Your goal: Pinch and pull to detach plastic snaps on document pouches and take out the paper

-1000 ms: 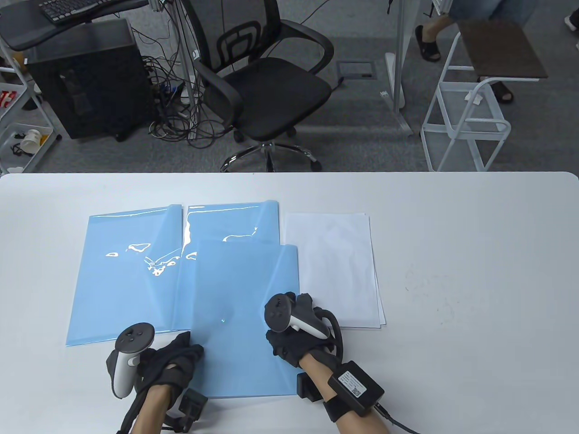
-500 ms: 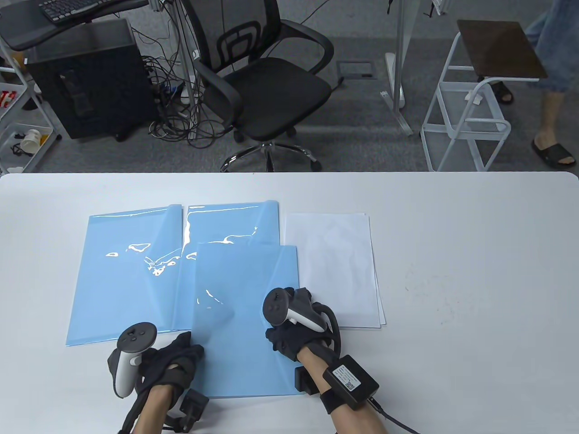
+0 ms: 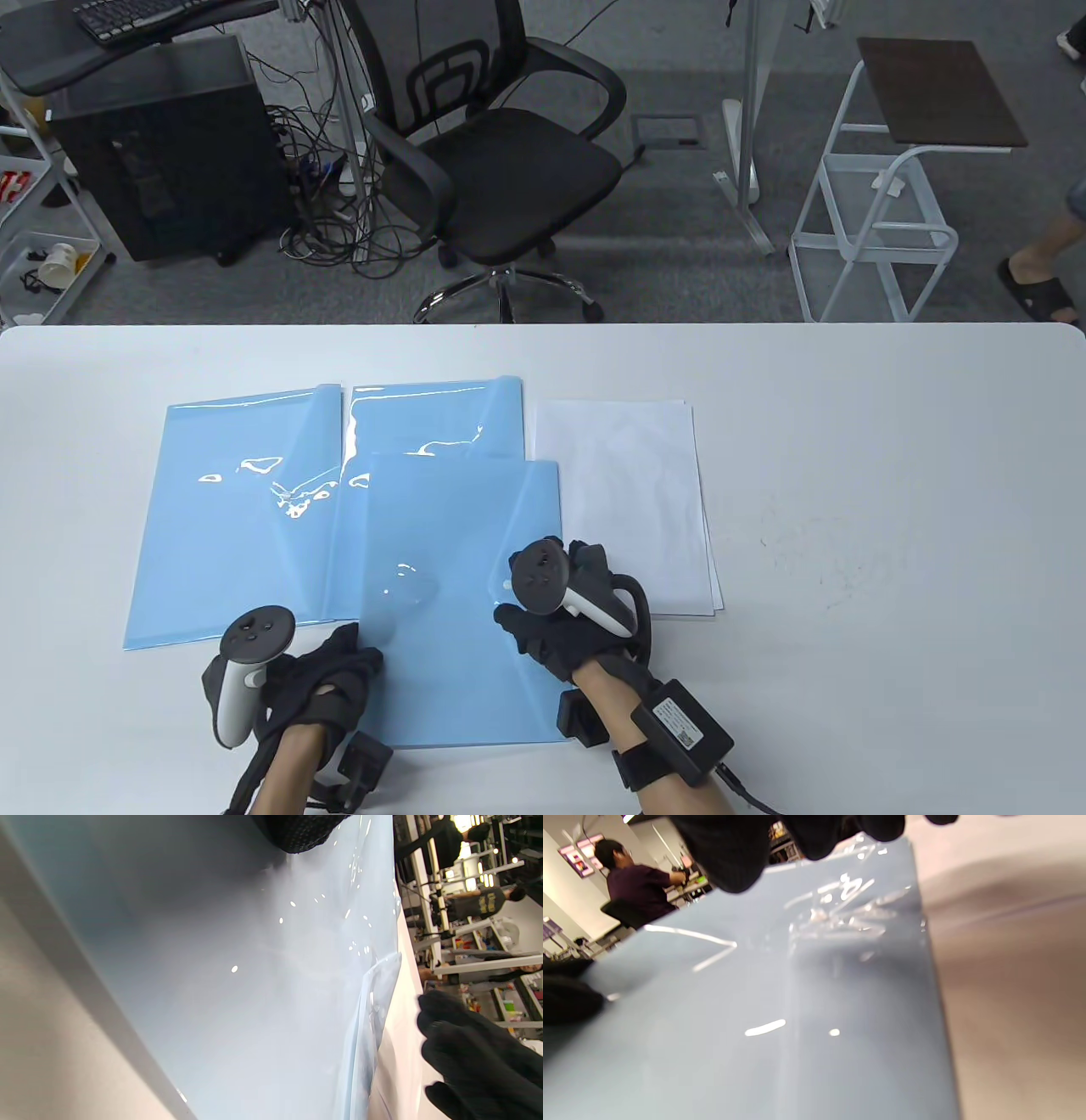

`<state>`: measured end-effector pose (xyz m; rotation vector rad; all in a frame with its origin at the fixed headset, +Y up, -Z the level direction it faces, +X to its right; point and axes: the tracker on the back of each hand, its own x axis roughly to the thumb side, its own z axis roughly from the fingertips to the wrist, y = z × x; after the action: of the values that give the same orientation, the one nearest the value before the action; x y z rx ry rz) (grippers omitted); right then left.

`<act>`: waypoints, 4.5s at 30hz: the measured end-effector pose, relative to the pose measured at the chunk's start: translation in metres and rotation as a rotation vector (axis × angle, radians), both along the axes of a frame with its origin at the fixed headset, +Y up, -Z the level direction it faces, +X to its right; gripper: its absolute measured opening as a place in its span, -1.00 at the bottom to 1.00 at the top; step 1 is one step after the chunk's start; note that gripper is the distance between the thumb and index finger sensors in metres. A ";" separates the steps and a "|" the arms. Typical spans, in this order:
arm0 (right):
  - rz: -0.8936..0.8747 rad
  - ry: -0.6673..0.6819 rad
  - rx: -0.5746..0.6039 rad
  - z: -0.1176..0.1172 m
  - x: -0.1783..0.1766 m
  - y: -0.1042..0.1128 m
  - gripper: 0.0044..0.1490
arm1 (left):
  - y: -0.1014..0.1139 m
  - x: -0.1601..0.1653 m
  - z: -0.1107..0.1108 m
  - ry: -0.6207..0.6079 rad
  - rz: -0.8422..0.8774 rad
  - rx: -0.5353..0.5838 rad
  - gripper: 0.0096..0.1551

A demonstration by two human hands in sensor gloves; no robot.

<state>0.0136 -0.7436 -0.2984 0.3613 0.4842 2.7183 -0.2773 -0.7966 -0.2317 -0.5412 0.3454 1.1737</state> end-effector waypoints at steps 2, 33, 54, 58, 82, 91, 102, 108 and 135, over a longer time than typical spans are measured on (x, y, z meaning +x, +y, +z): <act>-0.036 -0.021 0.024 0.004 0.011 0.010 0.05 | 0.000 0.000 0.000 0.000 -0.006 0.002 -0.46; -0.078 -0.385 0.206 0.042 0.143 0.004 0.18 | 0.016 0.005 0.001 0.002 0.133 0.041 -0.47; -0.088 -0.318 0.218 0.049 0.134 0.004 0.17 | 0.058 -0.069 -0.076 0.190 0.035 0.175 -0.52; -0.085 -0.324 0.215 0.049 0.135 0.004 0.17 | 0.047 -0.065 -0.090 0.187 0.031 0.147 -0.52; -0.085 -0.329 0.194 0.045 0.139 0.004 0.16 | 0.014 -0.051 -0.123 0.192 -0.166 0.054 -0.31; -0.098 -0.327 0.199 0.047 0.139 0.004 0.16 | 0.041 -0.068 -0.107 0.234 -0.293 0.112 -0.24; -0.113 -0.329 0.213 0.051 0.140 0.006 0.15 | 0.049 -0.124 -0.083 0.297 -0.673 0.068 -0.05; -0.122 -0.334 0.206 0.050 0.140 0.006 0.15 | 0.035 -0.159 -0.077 0.298 -0.731 -0.074 0.12; -0.116 -0.336 0.167 0.048 0.133 0.001 0.15 | 0.024 -0.192 -0.096 0.391 -0.813 -0.198 0.01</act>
<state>0.1465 -0.7429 -0.2508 -0.0282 0.1390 2.6374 -0.4691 -0.7726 -0.3274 -0.2814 0.9267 0.4435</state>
